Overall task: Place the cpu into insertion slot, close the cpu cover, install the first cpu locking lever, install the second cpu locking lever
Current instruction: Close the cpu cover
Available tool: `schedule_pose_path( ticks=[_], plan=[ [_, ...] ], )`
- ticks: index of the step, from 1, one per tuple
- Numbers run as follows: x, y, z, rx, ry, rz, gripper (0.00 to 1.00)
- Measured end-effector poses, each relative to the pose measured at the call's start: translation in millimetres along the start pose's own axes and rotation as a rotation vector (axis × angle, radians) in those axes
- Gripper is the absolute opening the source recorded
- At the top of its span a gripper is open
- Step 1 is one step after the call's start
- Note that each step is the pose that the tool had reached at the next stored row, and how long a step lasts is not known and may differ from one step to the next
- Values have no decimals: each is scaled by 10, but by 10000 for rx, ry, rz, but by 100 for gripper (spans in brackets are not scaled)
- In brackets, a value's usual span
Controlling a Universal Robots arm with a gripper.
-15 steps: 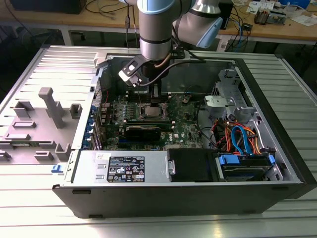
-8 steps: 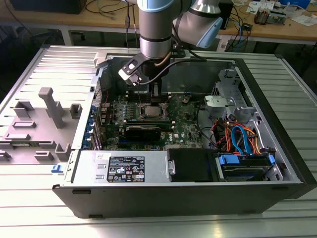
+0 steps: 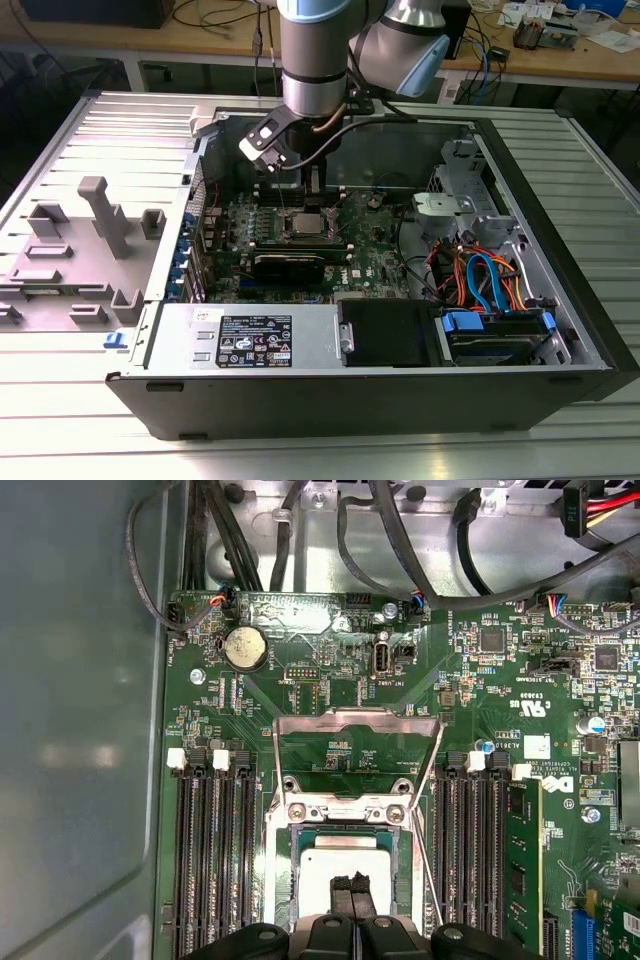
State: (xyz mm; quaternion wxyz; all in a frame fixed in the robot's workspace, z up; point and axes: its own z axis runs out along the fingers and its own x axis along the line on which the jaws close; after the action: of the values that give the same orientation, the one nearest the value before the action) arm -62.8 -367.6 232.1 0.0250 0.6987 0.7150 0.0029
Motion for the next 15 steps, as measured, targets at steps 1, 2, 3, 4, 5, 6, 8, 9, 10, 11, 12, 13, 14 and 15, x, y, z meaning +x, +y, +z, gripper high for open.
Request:
schedule_pose_path(
  ticks=[1,2,3,4,5,6,8,9,10,11,12,13,14,15],
  plan=[
    [0,0,-1,0,0,1,11],
    [0,0,-3,0,0,0,11],
    [0,0,-5,0,0,0,11],
    [0,0,-6,0,0,0,11],
    [0,0,-9,0,0,0,11],
    [0,0,-13,0,0,0,11],
    [-1,0,-16,0,0,0,11],
    [-1,1,-17,0,0,0,11],
    [-1,1,-20,0,0,0,11],
    [-1,1,-21,0,1,0,11],
    [-1,1,-22,0,0,0,11],
    [-1,1,-23,0,1,0,11],
    [-1,1,-23,0,0,0,11],
    [-1,1,-23,0,0,0,11]
  ],
)
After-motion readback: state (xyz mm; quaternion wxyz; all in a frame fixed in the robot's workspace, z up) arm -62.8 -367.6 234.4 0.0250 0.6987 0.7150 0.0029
